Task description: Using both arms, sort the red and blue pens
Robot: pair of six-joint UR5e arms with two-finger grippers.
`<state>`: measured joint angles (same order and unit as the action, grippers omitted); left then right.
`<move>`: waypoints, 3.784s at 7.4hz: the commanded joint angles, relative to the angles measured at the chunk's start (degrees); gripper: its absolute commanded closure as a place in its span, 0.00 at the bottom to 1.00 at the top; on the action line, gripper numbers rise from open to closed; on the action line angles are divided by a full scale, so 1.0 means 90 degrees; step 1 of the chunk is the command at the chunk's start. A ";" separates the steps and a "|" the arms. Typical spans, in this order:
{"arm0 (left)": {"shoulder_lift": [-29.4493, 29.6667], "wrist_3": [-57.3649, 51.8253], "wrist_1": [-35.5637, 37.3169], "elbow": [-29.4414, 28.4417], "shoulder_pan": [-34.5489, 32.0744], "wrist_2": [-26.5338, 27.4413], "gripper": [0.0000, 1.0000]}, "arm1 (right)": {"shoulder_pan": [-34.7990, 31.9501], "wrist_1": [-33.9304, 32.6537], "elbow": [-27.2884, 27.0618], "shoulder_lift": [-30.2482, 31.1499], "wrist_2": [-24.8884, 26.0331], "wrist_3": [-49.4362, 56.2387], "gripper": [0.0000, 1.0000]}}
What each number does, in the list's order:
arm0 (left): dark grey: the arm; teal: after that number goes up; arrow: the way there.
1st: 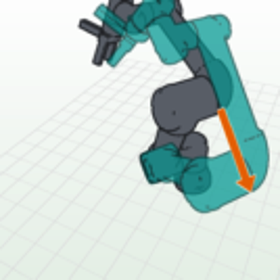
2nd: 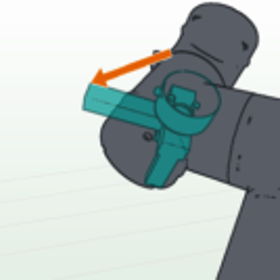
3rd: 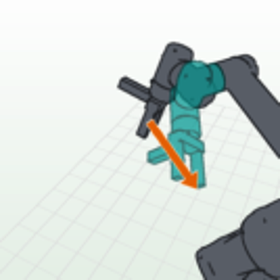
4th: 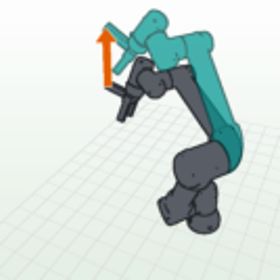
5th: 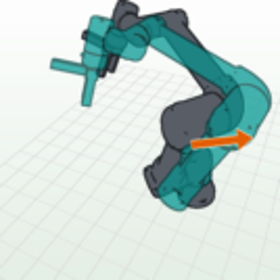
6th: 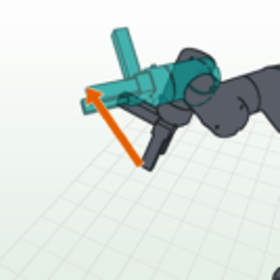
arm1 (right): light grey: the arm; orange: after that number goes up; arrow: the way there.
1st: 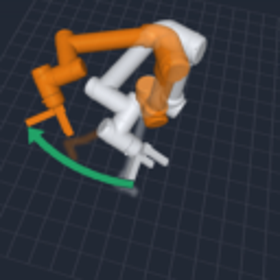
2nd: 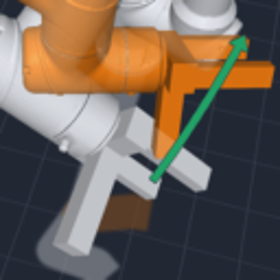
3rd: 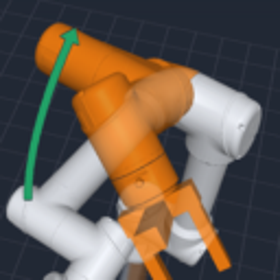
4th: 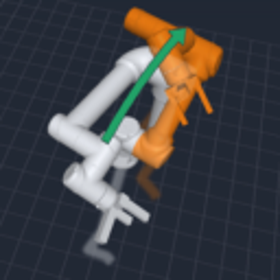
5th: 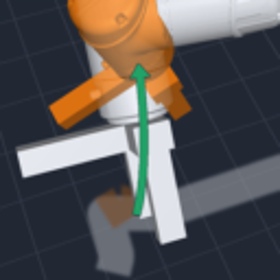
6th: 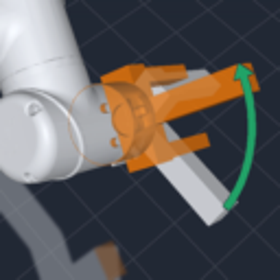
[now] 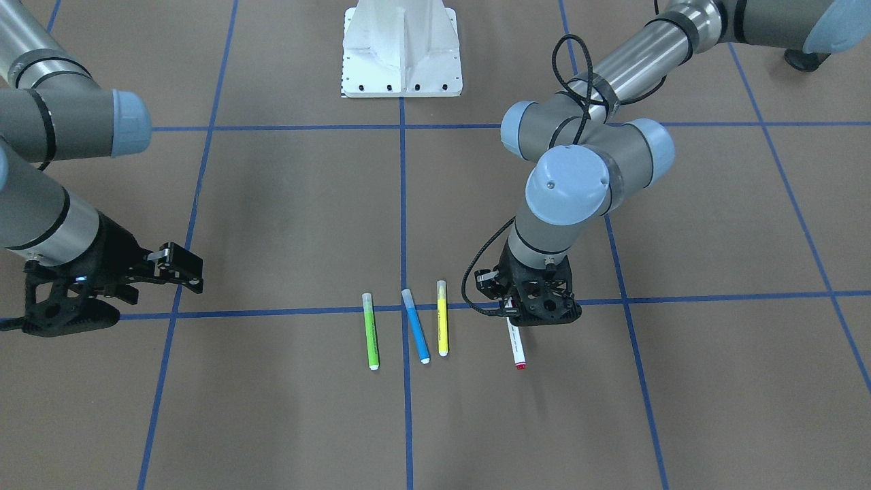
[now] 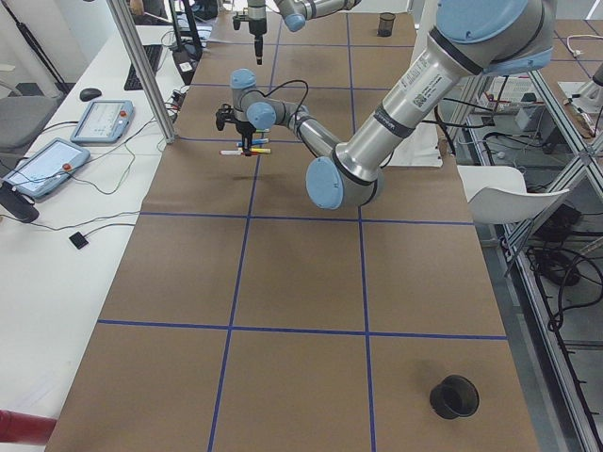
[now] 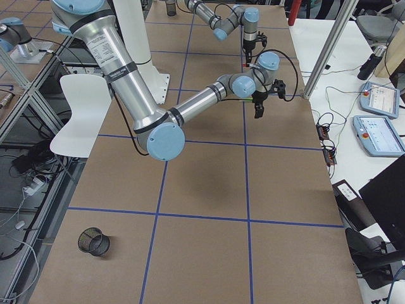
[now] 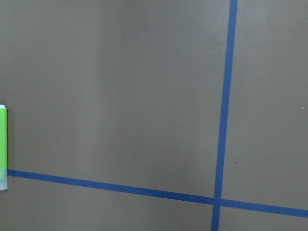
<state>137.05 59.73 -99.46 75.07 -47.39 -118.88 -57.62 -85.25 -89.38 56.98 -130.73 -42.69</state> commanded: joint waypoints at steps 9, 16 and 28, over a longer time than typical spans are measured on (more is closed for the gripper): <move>-0.0696 -0.1217 0.0055 0.0038 -0.1160 -0.0580 1.00 | 0.2241 0.1248 0.3279 -0.2952 0.2357 -0.1126 0.11; -0.0696 -0.1226 0.0055 0.0028 -0.1180 -0.0580 1.00 | 0.2428 0.1337 0.3691 -0.2981 0.2348 -0.1116 0.30; -0.0706 -0.1226 0.0055 0.0038 -0.1190 -0.0590 1.00 | 0.2467 0.1308 0.3575 -0.3039 0.2377 -0.1106 1.00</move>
<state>130.69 48.69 -98.97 75.33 -58.10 -124.16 -35.06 -73.26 -56.32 30.16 -109.40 -52.57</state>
